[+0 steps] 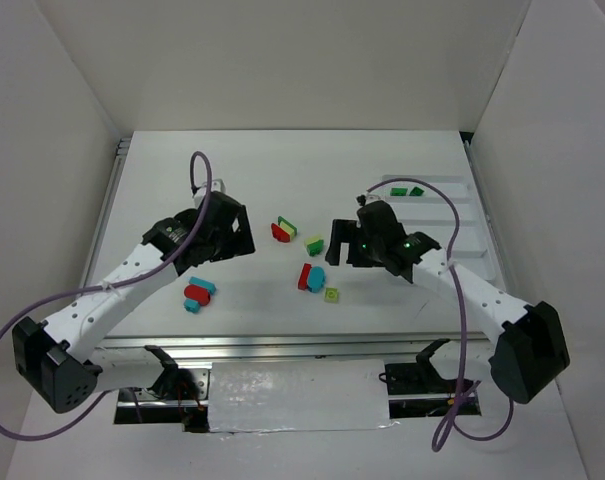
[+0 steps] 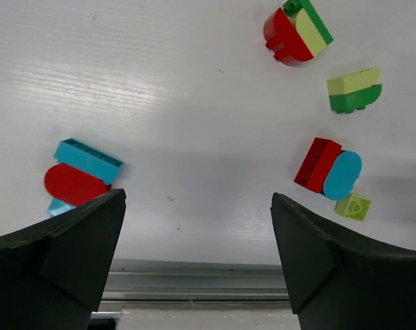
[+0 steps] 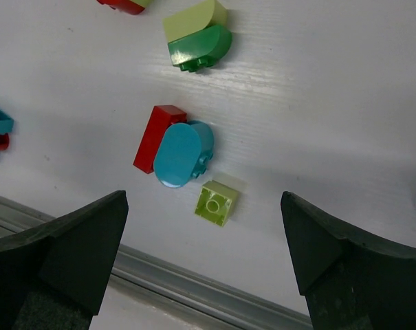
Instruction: Sort the legos into containers by color
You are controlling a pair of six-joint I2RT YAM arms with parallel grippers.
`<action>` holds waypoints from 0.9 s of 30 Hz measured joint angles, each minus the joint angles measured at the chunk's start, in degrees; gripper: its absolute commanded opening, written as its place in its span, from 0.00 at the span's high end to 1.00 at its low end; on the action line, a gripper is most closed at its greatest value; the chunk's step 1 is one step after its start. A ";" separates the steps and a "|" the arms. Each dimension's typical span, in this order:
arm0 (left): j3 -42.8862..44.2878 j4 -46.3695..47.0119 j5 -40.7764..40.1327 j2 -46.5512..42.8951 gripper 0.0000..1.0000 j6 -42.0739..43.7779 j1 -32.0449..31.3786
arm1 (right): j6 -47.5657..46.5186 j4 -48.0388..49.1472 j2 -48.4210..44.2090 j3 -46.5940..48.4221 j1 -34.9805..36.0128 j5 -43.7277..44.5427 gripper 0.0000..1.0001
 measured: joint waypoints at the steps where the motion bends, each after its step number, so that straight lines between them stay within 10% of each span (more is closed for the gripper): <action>1: 0.28 -1.36 -0.57 -0.52 0.00 0.85 0.09 | -0.83 0.09 1.81 0.74 0.44 -0.22 0.00; 27: -10.64 3.10 16.92 -7.76 0.01 21.77 4.61 | -14.08 0.22 46.14 31.54 4.90 11.61 0.13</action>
